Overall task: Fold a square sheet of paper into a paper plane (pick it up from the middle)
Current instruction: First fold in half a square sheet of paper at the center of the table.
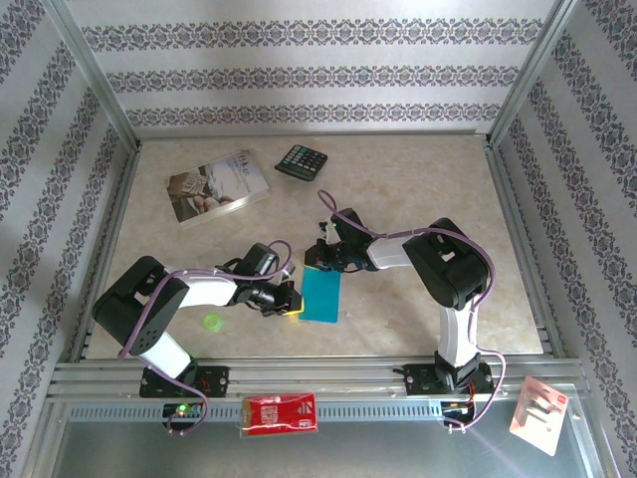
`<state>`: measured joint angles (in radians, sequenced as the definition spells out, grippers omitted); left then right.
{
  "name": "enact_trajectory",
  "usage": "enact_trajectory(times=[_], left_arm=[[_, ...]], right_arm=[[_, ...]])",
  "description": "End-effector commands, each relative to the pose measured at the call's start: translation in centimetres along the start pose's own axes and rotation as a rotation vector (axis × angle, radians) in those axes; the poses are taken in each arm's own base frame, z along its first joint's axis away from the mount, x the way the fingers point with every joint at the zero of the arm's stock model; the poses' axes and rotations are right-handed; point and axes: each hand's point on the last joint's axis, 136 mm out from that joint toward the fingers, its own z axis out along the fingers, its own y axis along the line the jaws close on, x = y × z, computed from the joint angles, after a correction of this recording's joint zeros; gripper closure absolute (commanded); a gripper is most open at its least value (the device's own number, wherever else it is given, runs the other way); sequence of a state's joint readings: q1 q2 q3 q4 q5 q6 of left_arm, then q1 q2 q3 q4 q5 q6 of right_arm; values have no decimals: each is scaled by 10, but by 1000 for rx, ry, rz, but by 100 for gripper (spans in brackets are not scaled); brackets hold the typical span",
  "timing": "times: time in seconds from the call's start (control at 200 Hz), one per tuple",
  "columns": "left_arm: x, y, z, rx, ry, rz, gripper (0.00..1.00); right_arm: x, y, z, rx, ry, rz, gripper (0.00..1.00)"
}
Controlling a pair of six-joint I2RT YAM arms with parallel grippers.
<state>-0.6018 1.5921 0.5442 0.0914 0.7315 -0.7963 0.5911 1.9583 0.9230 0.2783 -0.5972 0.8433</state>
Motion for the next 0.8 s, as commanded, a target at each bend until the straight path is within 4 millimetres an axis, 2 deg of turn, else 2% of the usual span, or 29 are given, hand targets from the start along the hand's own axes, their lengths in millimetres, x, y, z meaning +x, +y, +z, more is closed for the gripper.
enact_trajectory(times=[0.0, 0.285, 0.465, 0.545, 0.64, 0.794], left_arm=[[58, 41, 6, -139, 163, -135, 100], [72, 47, 4, -164, 158, -142, 100], [75, 42, 6, -156, 167, -127, 100], [69, 33, 3, -143, 148, -96, 100], [55, 13, -6, -116, 97, -23, 98], [27, -17, -27, -68, -42, 67, 88]], right_arm=[[12, -71, 6, 223, 3, 99, 100], [10, -70, 8, 221, 5, 94, 100], [9, -69, 8, 219, 9, 88, 100], [9, -68, 8, 216, 14, 85, 100], [9, -65, 7, 203, 25, 73, 100], [8, -40, 7, 119, 78, -5, 100]])
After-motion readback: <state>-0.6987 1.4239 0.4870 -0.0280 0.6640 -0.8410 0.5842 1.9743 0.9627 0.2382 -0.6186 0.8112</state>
